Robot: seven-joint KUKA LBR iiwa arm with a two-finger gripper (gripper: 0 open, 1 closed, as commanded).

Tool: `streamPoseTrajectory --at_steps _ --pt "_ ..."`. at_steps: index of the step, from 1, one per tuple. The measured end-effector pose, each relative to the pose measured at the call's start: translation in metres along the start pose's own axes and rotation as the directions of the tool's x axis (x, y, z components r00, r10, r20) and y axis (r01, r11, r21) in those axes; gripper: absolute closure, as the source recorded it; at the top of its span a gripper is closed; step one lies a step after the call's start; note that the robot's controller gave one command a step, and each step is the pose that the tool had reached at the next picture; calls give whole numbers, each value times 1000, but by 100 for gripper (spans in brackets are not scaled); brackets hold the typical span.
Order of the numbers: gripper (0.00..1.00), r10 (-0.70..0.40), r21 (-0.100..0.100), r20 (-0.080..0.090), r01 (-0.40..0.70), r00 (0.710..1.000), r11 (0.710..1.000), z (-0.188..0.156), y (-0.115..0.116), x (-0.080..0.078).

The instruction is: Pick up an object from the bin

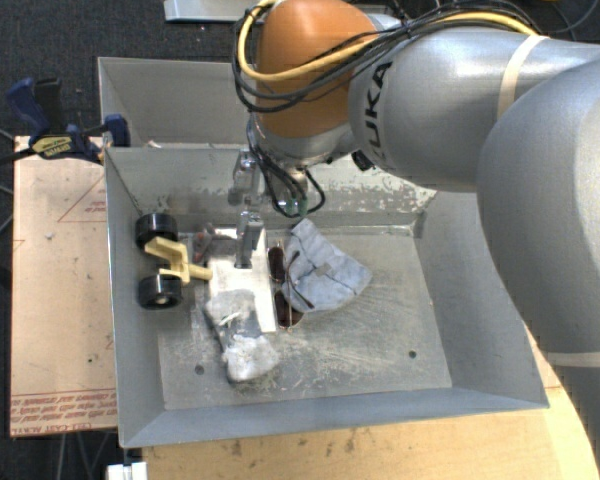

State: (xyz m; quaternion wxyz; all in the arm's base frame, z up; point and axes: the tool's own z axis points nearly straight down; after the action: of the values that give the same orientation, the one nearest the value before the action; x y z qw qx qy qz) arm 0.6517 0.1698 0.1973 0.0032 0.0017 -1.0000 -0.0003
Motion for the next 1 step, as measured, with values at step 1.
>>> streamPoseTrajectory --at_steps 1 --pt "0 2 -1 8 -2 1000 1000 -6 -1 -2"
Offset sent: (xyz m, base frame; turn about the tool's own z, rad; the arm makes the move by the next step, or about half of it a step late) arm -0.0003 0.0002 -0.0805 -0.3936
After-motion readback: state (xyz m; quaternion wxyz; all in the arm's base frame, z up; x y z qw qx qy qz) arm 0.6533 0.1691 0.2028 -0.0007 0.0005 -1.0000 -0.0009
